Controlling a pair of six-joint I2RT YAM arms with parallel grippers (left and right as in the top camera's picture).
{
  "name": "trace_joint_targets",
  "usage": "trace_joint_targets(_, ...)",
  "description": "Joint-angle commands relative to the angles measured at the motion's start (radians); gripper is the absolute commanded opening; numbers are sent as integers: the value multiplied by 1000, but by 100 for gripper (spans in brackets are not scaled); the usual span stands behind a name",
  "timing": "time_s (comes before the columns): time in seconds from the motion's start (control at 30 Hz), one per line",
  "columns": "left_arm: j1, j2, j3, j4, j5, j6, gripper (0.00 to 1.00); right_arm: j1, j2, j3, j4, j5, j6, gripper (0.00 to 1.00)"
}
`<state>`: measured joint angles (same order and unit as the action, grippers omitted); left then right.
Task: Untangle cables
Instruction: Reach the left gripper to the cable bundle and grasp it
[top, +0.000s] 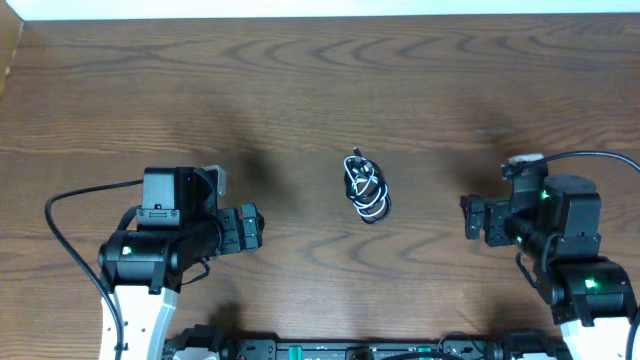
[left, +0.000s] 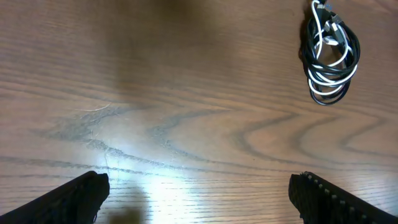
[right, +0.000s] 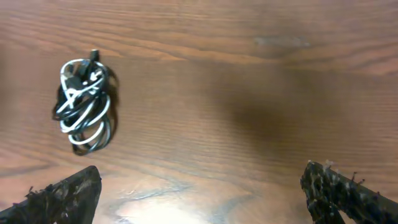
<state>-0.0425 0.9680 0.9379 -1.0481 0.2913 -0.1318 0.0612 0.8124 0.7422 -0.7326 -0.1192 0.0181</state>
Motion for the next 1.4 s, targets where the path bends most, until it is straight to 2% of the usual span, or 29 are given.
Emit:
trace_joint_targets(0.0,4,-1,23,71,22,-5,98,-2,-3,29,4,-75,11,99)
trace_joint_targets(0.17,4,31,34,272,101,-39,98,-2,-2,29,9,-75,19,99)
trace_joint_targets(0.3,-29,172,130,291,101,-33,98,-2,-2,29,10,-75,30,99)
trace_joint_targets(0.4,-106,315,244,296,85,5,99,-2,-2,29,9,-75,30,99)
trace_joint_targets(0.53,-251,523,270,431,79,14,77,-2,-2,29,7,-75,30,99)
trace_joint_targets(0.7,-352,716,270,510,79,6,63,-2,-2,29,6,-75,30,99)
trace_joint_targets(0.97,-441,880,269,569,79,-5,62,-2,-2,29,3,-75,30,99)
trace_joint_targets(1.13,-483,954,269,602,79,-5,58,-2,-2,29,2,-75,30,99)
trace_joint_targets(1.17,-486,964,268,606,79,-5,52,-2,-2,29,2,-75,30,99)
trace_joint_targets(1.23,-487,972,264,605,79,-5,33,-2,-2,29,3,-75,30,99)
trace_joint_targets(1.3,-487,970,264,605,80,-40,8,-2,-2,29,2,-75,31,99)
trace_joint_targets(1.37,-486,948,265,606,108,-70,8,-2,-2,29,-5,-75,49,99)
